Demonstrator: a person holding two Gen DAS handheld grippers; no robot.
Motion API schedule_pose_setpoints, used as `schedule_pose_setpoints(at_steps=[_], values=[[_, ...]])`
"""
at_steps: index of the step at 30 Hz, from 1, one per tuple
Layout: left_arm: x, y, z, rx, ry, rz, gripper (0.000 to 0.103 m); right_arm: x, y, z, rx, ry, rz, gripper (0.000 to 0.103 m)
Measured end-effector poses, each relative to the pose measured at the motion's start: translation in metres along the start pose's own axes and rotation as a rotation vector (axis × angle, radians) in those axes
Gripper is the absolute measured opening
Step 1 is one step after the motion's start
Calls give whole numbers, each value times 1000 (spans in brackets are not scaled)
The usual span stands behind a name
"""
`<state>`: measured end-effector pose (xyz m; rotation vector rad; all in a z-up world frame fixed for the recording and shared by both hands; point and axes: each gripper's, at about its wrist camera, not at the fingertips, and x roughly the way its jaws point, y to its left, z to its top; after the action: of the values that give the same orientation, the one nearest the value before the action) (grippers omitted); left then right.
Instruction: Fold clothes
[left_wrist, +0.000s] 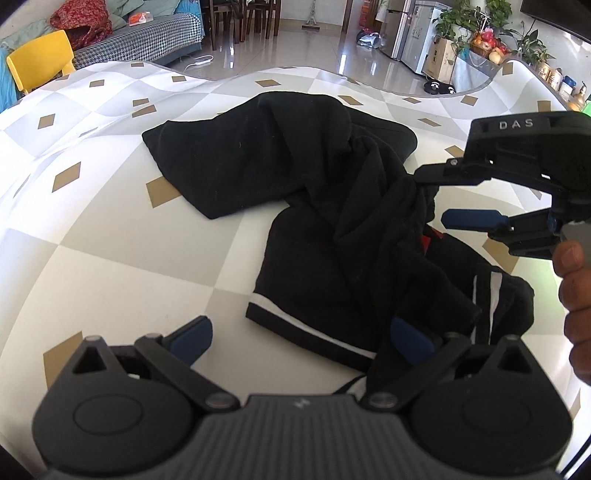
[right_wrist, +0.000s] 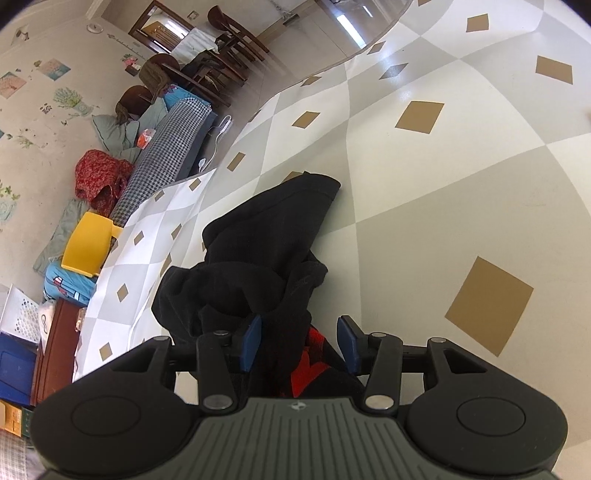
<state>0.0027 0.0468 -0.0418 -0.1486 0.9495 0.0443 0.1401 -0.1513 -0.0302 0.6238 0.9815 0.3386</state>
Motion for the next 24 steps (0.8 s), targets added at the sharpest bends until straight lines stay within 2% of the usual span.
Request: schedule_pose_setpoints(at_steps=[6, 11, 18, 19, 23, 24], values=[[2, 1, -1, -4, 10, -4, 103, 13, -4, 10, 49, 0, -21, 47], [3, 2, -1, -10, 15, -7, 103, 27, -9, 14, 110, 13, 0, 48], [5, 0, -1, -2, 15, -6, 103, 38, 1, 13, 78, 0, 15, 47], [6, 0, 0, -1, 15, -6, 103, 39, 3, 12, 66, -2, 12, 44], [7, -3, -1, 8, 12, -3, 103, 42, 7, 9, 49, -6, 25, 20], [7, -4, -1, 11, 10, -2, 103, 41, 9, 9, 39, -12, 25, 19]])
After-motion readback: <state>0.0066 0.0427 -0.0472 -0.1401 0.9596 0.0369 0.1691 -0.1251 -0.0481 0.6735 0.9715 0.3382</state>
